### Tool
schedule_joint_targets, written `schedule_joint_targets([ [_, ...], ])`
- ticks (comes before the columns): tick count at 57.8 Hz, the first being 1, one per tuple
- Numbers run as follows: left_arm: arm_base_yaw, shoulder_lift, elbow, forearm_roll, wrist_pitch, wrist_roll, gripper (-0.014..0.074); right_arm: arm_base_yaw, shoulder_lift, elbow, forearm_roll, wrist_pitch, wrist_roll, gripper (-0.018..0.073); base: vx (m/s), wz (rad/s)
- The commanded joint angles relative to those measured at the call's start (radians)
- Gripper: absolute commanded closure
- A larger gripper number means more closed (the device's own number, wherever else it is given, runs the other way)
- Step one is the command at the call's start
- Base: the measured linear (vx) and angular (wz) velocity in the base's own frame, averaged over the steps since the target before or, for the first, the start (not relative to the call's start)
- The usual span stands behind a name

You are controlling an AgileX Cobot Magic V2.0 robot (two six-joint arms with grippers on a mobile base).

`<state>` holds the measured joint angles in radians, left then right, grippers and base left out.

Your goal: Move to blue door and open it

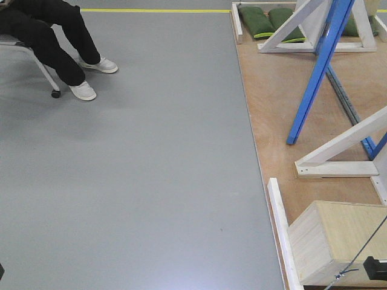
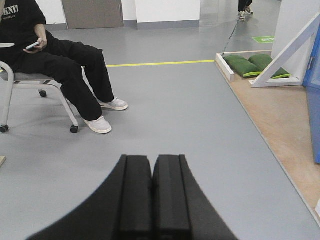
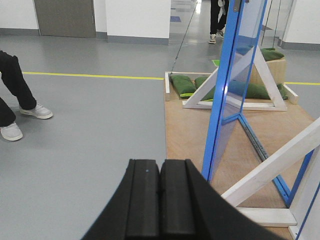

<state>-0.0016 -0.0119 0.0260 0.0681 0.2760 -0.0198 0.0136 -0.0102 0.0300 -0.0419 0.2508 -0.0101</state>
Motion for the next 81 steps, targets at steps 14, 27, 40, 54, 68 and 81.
schedule_joint_targets([
  [14, -0.007, -0.012, -0.026, -0.002, -0.085, -0.007, 0.0524, -0.006, -0.014, 0.002, -0.007, -0.084, -0.002, 0.0547, 0.07, -0.01],
  [27, -0.007, -0.012, -0.026, -0.002, -0.085, -0.007, 0.0524, -0.006, -0.014, 0.002, -0.007, -0.084, -0.002, 0.0547, 0.19, -0.02],
  [40, -0.007, -0.012, -0.026, -0.002, -0.085, -0.007, 0.0524, -0.006, -0.014, 0.002, -0.007, -0.084, -0.002, 0.0547, 0.28, 0.03],
  [54, -0.007, -0.012, -0.026, -0.002, -0.085, -0.007, 0.0524, -0.006, -0.014, 0.002, -0.007, -0.084, -0.002, 0.0547, 0.32, -0.06],
  [68, -0.007, -0.012, -0.026, -0.002, -0.085, -0.007, 0.0524, -0.006, -0.014, 0.002, -0.007, -0.084, -0.002, 0.0547, 0.37, -0.09],
  [81, -0.007, -0.012, -0.026, -0.002, -0.085, -0.007, 0.0524, -0.006, -0.014, 0.002, -0.007, -0.084, -0.002, 0.0547, 0.42, 0.00],
])
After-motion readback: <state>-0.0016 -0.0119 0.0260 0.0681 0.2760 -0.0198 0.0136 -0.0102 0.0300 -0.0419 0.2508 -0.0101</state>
